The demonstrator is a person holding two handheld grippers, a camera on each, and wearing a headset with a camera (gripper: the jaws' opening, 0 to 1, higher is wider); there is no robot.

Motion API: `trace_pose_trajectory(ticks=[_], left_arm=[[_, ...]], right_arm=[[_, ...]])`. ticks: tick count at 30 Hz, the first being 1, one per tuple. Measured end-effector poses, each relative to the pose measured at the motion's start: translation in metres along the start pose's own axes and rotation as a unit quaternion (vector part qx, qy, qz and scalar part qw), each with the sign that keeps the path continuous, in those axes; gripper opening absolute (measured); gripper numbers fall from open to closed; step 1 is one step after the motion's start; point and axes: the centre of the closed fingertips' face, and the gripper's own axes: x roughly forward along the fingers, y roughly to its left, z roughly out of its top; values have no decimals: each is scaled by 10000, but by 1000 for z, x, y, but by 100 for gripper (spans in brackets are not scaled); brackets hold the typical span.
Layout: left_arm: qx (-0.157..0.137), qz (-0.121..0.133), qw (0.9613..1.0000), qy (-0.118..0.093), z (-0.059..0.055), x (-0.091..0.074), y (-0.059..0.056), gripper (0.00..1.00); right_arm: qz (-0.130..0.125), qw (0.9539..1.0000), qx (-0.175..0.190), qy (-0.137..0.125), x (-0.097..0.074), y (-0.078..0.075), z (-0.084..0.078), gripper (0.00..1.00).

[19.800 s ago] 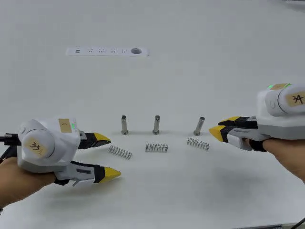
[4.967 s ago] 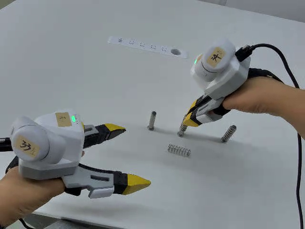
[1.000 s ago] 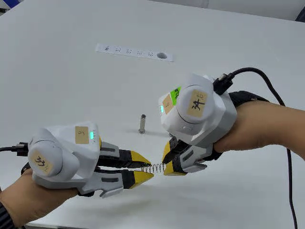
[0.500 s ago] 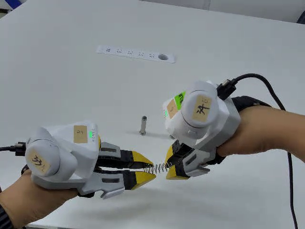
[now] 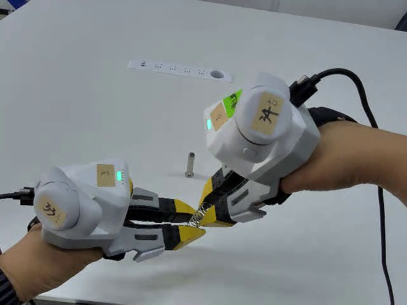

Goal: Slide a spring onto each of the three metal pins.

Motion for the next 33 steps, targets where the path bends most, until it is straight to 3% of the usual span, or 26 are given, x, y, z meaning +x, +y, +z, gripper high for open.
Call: trace_pose_trajectory(ticks=[10, 26, 33], left_arm=[[-64, 107, 9999, 48, -3, 0, 3, 13], [-476, 577, 9972, 14, -9, -11, 20, 50], [-647, 759, 9950, -18, -13, -16, 24, 63]], right_arm=[[-7, 9999, -16, 115, 1, -5, -3, 12], [-247, 9994, 156, 168, -11, -24, -12, 12], [-457, 9985, 235, 187, -23, -43, -11, 12]])
